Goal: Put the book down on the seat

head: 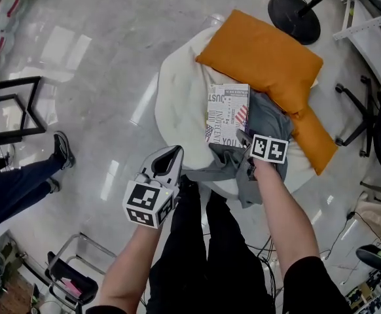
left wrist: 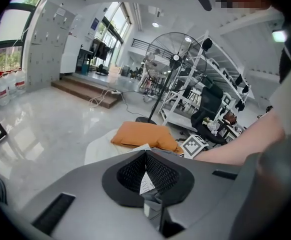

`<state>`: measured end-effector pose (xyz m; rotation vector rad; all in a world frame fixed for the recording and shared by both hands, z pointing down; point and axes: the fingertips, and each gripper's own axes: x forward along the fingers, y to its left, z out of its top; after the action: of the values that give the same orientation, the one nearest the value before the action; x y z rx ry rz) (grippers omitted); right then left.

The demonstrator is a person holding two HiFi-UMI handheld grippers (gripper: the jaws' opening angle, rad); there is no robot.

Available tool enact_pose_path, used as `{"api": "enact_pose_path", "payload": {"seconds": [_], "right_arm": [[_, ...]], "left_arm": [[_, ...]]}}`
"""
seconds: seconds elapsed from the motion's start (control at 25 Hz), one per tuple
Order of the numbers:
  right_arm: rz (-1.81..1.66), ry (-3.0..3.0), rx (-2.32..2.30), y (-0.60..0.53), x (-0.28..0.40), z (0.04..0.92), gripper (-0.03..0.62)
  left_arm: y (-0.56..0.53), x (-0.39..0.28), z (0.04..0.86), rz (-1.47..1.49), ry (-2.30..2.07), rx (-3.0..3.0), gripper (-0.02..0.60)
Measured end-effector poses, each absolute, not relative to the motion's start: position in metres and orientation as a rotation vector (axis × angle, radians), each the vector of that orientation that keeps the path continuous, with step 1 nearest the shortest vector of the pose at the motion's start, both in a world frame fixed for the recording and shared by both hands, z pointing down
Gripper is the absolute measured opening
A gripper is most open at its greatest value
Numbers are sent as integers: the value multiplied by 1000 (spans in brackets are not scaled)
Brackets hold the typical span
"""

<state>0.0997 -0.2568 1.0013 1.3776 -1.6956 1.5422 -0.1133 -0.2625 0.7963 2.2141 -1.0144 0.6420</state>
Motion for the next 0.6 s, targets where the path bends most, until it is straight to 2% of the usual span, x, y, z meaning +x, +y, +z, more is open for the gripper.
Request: {"api": "enact_pose_path", "payload": {"seconds": [0.16,0.36,0.6], "right_arm": [[1588,-1754,1447,-236,108,936,215],[1541,-1884,1557,-220,115,835,117],[1458,-2064,1536,-190,116,721,57]], "left_arm": [[-257,-109,751,595,-1058,2192,3],[-248,-98,669,556,-1107,2239,3],[-215,-94,569,516,-1191,2285,3]]}}
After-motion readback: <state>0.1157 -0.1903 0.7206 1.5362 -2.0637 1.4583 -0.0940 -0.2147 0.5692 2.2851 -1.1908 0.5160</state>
